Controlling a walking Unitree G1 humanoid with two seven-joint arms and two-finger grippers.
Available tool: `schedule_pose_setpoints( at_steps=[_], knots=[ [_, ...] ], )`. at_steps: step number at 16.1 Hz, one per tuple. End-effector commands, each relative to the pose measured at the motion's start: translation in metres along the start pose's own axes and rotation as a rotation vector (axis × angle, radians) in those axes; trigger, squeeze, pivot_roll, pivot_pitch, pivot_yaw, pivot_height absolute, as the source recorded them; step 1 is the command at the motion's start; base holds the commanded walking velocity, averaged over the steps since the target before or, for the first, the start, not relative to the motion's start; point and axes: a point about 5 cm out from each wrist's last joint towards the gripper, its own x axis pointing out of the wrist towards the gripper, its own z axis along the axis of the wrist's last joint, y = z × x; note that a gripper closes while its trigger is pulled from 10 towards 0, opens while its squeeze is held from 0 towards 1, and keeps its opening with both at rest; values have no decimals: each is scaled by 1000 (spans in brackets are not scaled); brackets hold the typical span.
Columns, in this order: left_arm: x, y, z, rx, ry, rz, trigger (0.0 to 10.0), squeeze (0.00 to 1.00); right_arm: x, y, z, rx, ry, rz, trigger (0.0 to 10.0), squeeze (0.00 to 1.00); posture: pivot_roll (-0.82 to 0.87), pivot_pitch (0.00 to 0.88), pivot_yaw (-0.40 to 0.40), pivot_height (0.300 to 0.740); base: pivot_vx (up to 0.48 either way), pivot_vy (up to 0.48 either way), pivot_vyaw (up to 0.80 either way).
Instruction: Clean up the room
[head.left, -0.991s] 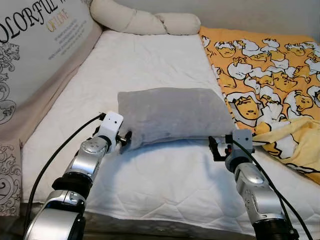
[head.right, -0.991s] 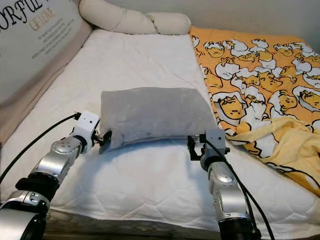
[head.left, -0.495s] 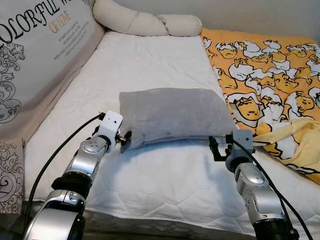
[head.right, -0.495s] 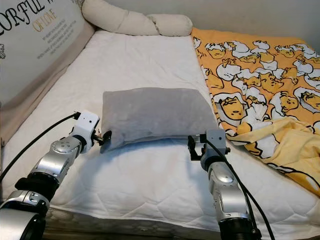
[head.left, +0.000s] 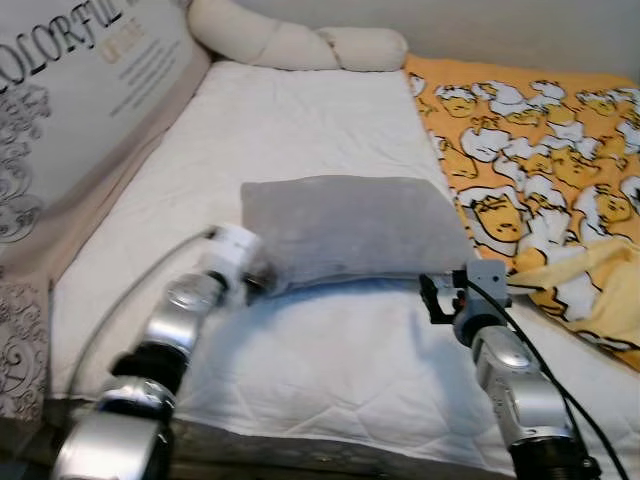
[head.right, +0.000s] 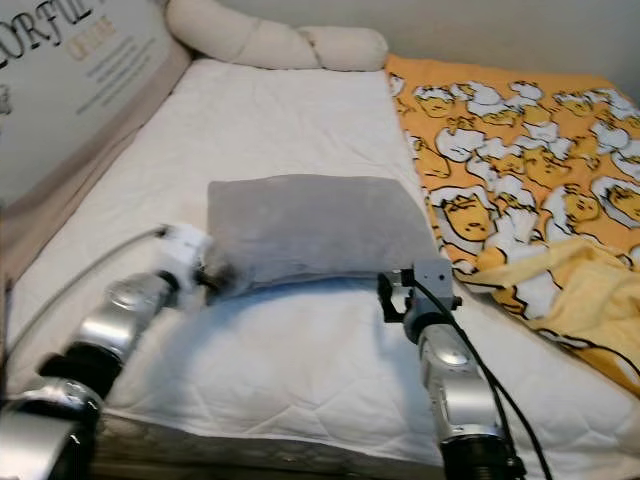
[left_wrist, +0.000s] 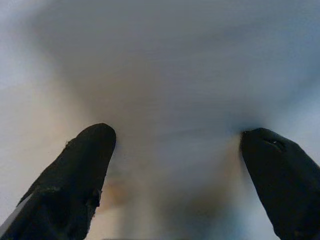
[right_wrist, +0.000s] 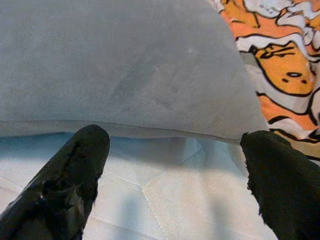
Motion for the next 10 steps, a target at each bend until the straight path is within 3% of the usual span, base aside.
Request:
schedule_pose_setpoints(
  at_steps=[1,5,7,8,10],
  knots=[
    [5,-20,11,22,-61,-158,10000,0,-1,-2,0,-7,11,-1,10000,0,-69,0,-41,740,0,0,0],
    [12,-30,11,11,-67,-199,10000,0,-3,-2,-3,0,20,-8,10000,0,-75,0,-36,740,0,0,0],
    [13,-49,25,-51,-145,-356,10000,0,-4,-4,-3,1,26,-15,10000,0,-76,0,-36,740,0,0,0],
    [5,-66,37,-108,-204,-546,10000,0,-3,-7,-3,2,30,-19,10000,0,-76,0,-40,740,0,0,0],
    [-9,-77,45,-122,-237,-701,10000,0,-3,-10,-4,-3,39,-25,10000,0,-76,0,-40,740,0,0,0]
  ],
)
